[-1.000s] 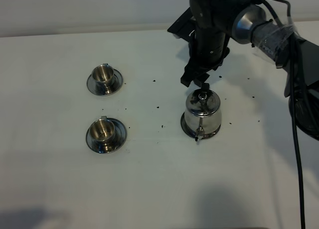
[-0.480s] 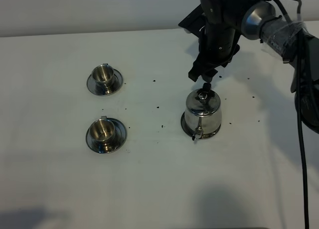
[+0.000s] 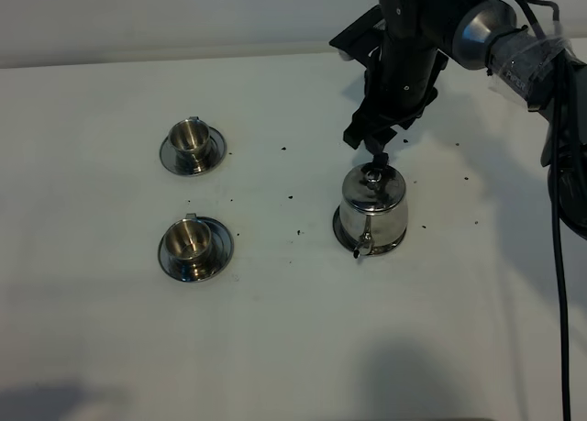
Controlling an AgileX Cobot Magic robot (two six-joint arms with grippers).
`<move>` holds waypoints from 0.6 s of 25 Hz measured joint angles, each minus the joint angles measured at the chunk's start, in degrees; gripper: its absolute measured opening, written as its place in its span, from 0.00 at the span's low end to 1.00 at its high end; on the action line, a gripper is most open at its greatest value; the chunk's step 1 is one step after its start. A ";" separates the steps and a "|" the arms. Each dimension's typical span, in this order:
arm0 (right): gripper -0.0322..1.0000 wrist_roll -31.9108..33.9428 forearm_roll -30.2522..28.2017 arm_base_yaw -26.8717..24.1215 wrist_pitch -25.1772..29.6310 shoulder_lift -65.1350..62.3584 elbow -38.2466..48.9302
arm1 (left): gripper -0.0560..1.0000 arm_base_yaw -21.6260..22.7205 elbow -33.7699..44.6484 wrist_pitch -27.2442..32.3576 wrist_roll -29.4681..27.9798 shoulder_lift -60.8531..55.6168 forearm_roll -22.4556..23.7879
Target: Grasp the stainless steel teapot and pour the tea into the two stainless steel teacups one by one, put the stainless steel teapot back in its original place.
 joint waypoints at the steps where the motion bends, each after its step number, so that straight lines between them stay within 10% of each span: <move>1: 0.55 -0.28 0.59 0.00 0.00 0.00 0.00 | 0.42 0.00 0.00 0.00 0.00 0.00 0.00; 15: 0.55 -0.85 0.00 -0.12 -0.25 -1.75 3.92 | 0.42 0.00 0.00 0.00 0.00 0.00 0.00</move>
